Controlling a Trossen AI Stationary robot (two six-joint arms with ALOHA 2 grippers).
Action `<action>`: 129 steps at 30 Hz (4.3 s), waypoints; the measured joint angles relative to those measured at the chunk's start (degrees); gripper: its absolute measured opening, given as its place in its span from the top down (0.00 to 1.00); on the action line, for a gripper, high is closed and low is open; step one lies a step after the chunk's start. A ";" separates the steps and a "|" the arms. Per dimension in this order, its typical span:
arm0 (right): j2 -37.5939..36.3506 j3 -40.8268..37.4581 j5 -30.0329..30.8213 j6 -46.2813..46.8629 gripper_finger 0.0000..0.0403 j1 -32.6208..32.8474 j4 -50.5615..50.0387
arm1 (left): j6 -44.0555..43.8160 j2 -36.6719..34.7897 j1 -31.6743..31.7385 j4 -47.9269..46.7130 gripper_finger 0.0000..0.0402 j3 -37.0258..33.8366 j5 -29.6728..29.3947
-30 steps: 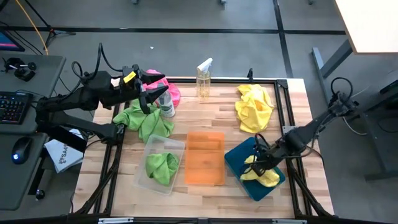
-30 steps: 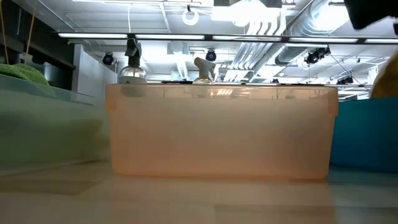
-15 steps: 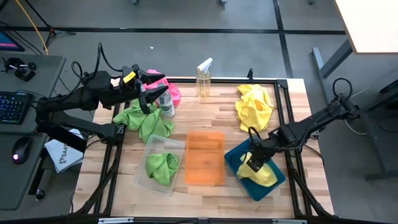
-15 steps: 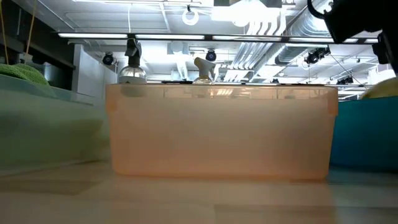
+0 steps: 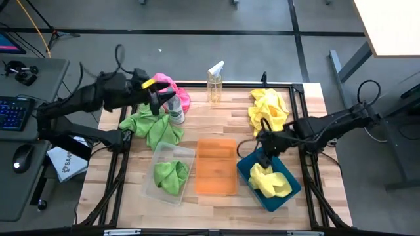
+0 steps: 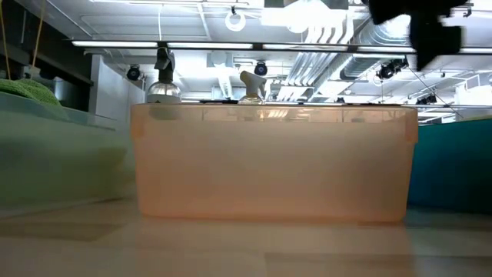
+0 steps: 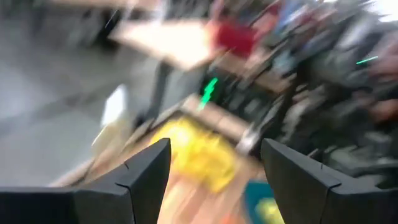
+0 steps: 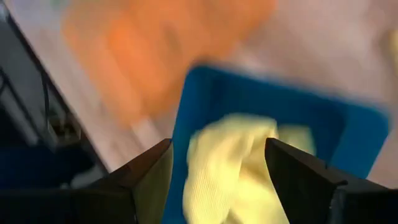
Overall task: Sort microfiber towel by color & place in baskets
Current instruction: Put the pink towel into the orange bin
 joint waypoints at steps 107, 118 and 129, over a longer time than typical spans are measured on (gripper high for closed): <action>-2.27 6.12 14.15 -19.57 0.38 -23.36 9.06 | 5.62 20.03 -1.89 25.83 1.00 13.99 29.85; -6.70 6.12 15.94 -22.49 0.38 -24.74 8.95 | 1.14 25.29 -8.79 18.30 1.00 4.82 35.04; -9.55 6.12 15.91 -23.72 0.38 -27.70 7.63 | -7.92 25.18 -6.92 33.99 1.00 -12.01 37.95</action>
